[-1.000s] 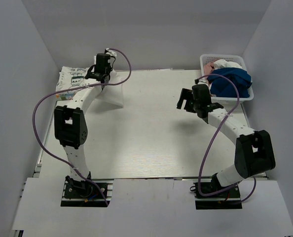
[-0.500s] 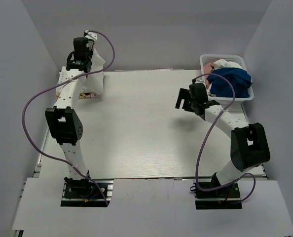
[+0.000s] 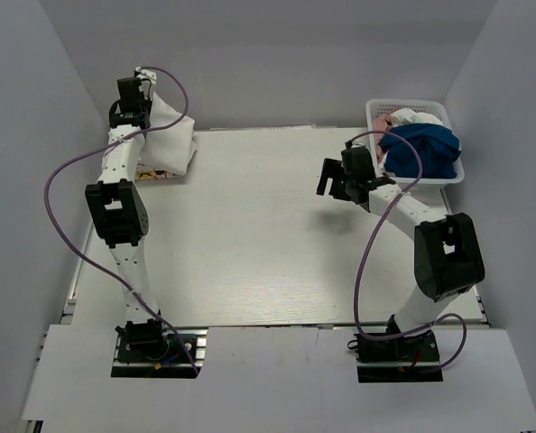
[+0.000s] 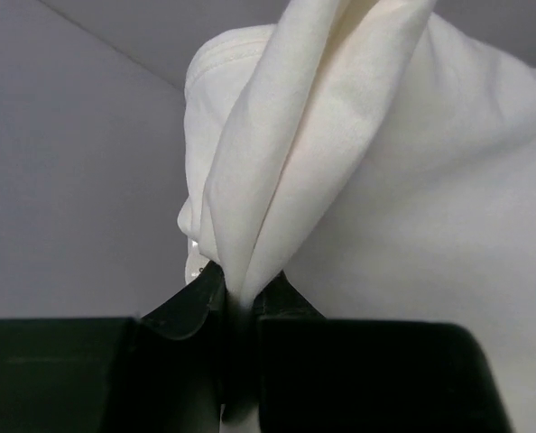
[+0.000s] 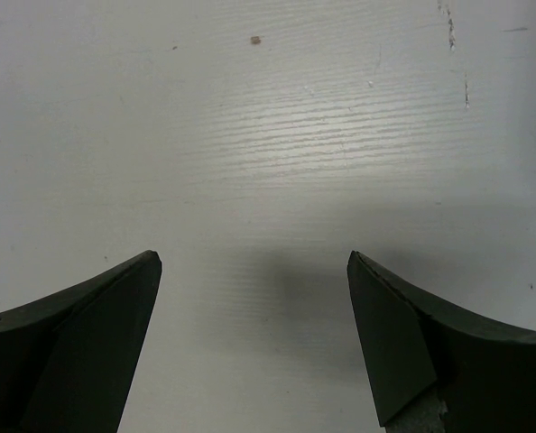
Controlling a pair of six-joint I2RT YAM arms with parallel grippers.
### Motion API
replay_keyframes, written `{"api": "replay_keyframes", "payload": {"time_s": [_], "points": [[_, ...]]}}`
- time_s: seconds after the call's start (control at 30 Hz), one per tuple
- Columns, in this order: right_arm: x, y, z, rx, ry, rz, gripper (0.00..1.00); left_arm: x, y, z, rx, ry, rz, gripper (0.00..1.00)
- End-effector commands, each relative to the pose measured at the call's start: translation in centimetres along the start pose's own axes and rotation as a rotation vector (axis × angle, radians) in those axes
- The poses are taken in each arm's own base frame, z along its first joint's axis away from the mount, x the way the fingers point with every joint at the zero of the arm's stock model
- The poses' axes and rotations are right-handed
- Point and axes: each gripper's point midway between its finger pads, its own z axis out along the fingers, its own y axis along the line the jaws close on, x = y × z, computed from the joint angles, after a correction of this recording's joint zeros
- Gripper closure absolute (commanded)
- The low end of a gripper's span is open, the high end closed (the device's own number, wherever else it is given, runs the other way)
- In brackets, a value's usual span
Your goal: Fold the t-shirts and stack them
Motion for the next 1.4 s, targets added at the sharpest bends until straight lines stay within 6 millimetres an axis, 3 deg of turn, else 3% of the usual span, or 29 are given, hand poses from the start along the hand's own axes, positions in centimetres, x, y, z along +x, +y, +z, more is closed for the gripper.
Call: {"api": "replay_keyframes", "payload": {"time_s": [0.0,0.23,0.27,0.3,0.33,0.37,0.4,0.57,0.7,0.73,0.77,0.83,0.87,0.93,0.97,1.0,1.03,1.07,1.1,1.13,1.17,1.23,1.27,1.33,1.37], "points": [[-2.0,0.9,0.1,-0.018,-0.032,-0.014,0.11,-0.8,2.5,0.7,-0.024,-0.043,-0.072,1.0],[-1.5,0.8,1.2,-0.008,0.003,-0.009,0.11,3.2,4.5,4.7,-0.101,0.014,-0.164,1.0],[-1.5,0.8,1.2,-0.008,0.005,-0.011,0.11,4.1,5.2,5.1,-0.119,0.031,-0.181,0.93],[-1.4,0.9,1.4,-0.008,0.011,-0.007,0.11,4.4,6.5,5.0,-0.164,0.04,-0.2,0.74],[-1.3,0.9,1.6,-0.008,0.016,-0.01,0.11,4.6,6.5,5.3,-0.177,0.044,-0.222,0.49],[-1.3,0.9,1.6,-0.008,0.02,-0.007,0.11,5.5,6.0,5.6,-0.168,0.069,-0.216,0.01],[-1.2,1.0,1.7,-0.006,0.034,-0.009,0.11,5.6,7.1,5.4,-0.198,0.072,-0.222,0.0],[-1.5,1.3,1.4,-0.012,0.035,-0.009,0.11,4.5,8.8,3.9,-0.252,0.05,-0.338,0.0],[-2.4,1.8,-0.3,-0.031,0.0,-0.005,0.1,0.9,9.9,0.5,-0.223,-0.017,-0.461,0.0],[-2.4,1.8,-0.5,-0.034,-0.006,-0.001,0.1,-0.7,10.4,-1.4,-0.203,-0.048,-0.488,0.0],[-1.7,1.4,-0.5,-0.028,0.005,0.006,0.1,-1.3,8.8,-2.1,-0.13,-0.054,-0.513,0.0],[-2.6,1.7,-1.9,-0.045,-0.039,0.01,0.1,-2.2,7.6,-4.1,-0.071,-0.056,-0.502,0.0],[-1.9,1.4,-1.9,-0.038,-0.03,0.017,0.1,-3.6,6.6,-6.7,-0.017,-0.077,-0.503,0.0],[-2.7,1.4,-3.7,-0.049,-0.069,0.033,0.1,-3.8,5.2,-9.3,0.053,-0.063,-0.566,0.0],[-1.9,1.0,-4.1,-0.048,-0.061,0.041,0.1,-2.5,2.9,-10.0,0.117,-0.016,-0.596,0.0],[-2.0,1.0,-4.9,-0.053,-0.073,0.048,0.1,-3.9,2.7,-13.3,0.157,-0.053,-0.654,0.0],[-1.6,0.9,-5.2,-0.054,-0.071,0.056,0.1,-3.9,1.9,-14.7,0.19,-0.064,-0.678,0.0],[0.5,0.1,-5.0,-0.045,-0.032,0.061,0.1,-1.7,-1.4,-15.0,0.288,-0.029,-0.686,0.0],[-0.2,0.5,-6.5,-0.073,-0.072,0.072,0.1,-1.9,-3.2,-16.6,0.363,-0.05,-0.688,0.0],[0.0,0.5,-6.8,-0.081,-0.075,0.075,0.1,-3.2,-3.3,-19.9,0.421,-0.117,-0.722,0.0],[1.6,0.0,-7.4,-0.084,-0.059,0.08,0.1,-1.0,-6.3,-20.6,0.517,-0.088,-0.733,0.0],[1.7,-0.1,-9.1,-0.099,-0.09,0.085,0.1,-0.3,-9.6,-23.9,0.664,-0.088,-0.745,0.0],[3.4,-1.0,-9.5,-0.09,-0.079,0.086,0.1,1.7,-10.8,-25.7,0.692,-0.077,-0.754,0.0],[3.4,-1.1,-11.0,-0.116,-0.131,0.096,0.1,3.6,-12.7,-27.8,0.742,-0.06,-0.789,0.0],[5.2,-2.1,-11.2,-0.1,-0.125,0.11,0.1,7.1,-14.5,-28.2,0.758,0.009,-0.792,0.0]]}}
